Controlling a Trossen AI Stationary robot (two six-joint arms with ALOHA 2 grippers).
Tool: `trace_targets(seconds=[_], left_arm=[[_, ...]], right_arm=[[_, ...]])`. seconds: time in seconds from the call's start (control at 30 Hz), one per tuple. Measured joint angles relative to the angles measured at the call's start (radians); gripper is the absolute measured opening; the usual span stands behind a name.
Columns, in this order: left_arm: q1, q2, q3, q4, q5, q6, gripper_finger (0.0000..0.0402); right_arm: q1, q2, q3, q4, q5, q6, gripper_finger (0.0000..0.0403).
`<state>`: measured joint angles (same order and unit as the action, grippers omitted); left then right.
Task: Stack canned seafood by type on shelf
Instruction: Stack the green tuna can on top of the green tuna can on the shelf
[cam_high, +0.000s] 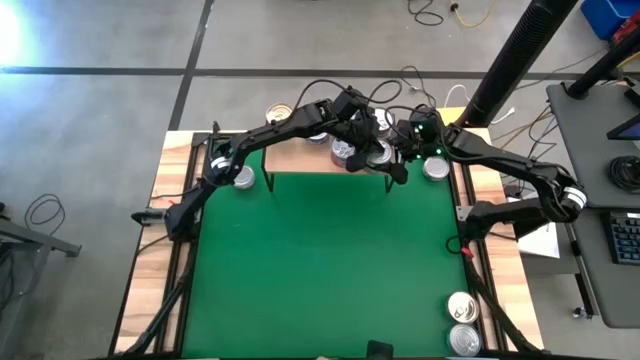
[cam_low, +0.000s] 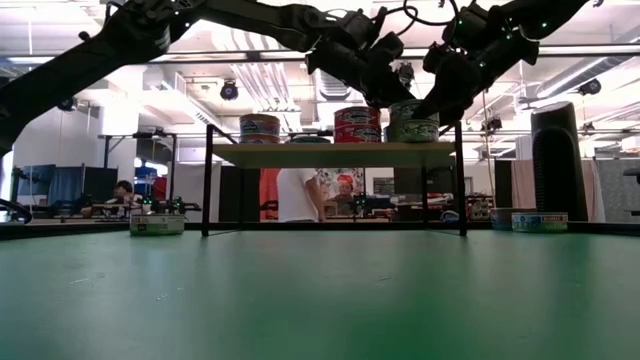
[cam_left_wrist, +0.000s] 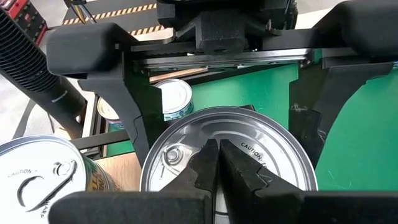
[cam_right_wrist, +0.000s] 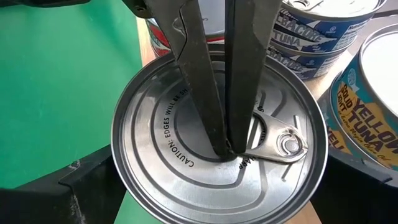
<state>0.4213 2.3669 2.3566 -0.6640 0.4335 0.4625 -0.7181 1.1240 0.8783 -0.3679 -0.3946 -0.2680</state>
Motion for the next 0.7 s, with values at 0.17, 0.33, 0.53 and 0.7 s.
trace_targets(seconds=[0.17, 0.33, 0.53, 0.7], left_arm=[[0.001, 0.000, 0.002, -0.001, 0.010, 0.001, 0.0001], [0.003, 0.001, 0.000, -0.003, 0.056, 0.009, 0.0006], [0.003, 0.001, 0.000, -0.012, 0.047, 0.010, 0.0045], [0.003, -0.014, -0.001, -0.019, 0.040, 0.047, 0.0104]], right_arm=[[0.000, 0.000, 0.000, -0.003, 0.004, 0.003, 0.0400], [0.001, -0.002, 0.000, -0.013, 0.002, -0.005, 0.0400], [0.001, -0.002, 0.000, -0.016, 0.003, -0.020, 0.0400], [0.000, -0.002, 0.000, -0.015, 0.006, -0.023, 0.0400]])
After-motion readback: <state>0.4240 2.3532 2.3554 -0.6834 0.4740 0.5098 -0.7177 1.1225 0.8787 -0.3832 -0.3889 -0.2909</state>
